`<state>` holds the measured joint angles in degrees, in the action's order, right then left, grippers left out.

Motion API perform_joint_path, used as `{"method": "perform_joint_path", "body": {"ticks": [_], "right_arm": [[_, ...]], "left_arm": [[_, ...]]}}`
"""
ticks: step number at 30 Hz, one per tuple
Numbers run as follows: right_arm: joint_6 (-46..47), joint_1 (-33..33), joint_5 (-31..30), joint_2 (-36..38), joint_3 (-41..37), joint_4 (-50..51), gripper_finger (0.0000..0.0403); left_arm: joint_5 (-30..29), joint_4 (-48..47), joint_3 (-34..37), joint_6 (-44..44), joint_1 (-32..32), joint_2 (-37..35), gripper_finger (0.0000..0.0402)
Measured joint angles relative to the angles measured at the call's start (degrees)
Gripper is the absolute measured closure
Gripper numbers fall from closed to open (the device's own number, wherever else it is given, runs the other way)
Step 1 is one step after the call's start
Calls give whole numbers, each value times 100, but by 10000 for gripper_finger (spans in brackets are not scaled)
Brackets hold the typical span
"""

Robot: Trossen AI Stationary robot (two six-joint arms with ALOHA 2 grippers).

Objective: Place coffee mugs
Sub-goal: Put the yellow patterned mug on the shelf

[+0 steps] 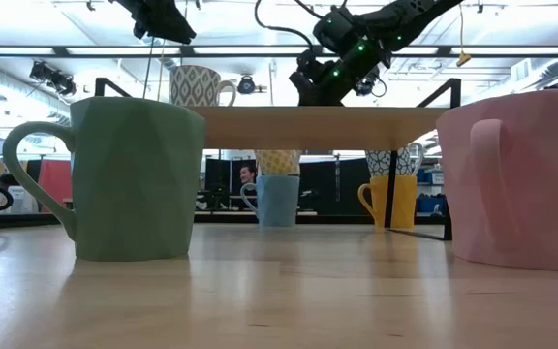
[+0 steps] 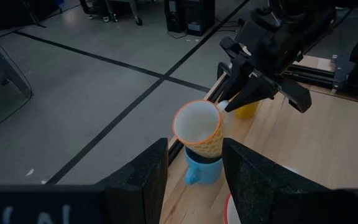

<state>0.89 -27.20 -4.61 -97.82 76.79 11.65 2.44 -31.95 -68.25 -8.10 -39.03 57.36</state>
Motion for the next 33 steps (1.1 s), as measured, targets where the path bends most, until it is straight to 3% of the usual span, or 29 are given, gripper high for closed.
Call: {"method": "perform_joint_path", "body": {"ticks": [24, 33], "right_arm": [[0, 0, 27, 4, 11, 610, 322], [223, -4, 19, 2, 11, 636, 300]], "left_arm": [[0, 0, 0, 0, 0, 0, 242], [0, 0, 0, 0, -1, 0, 242]]}}
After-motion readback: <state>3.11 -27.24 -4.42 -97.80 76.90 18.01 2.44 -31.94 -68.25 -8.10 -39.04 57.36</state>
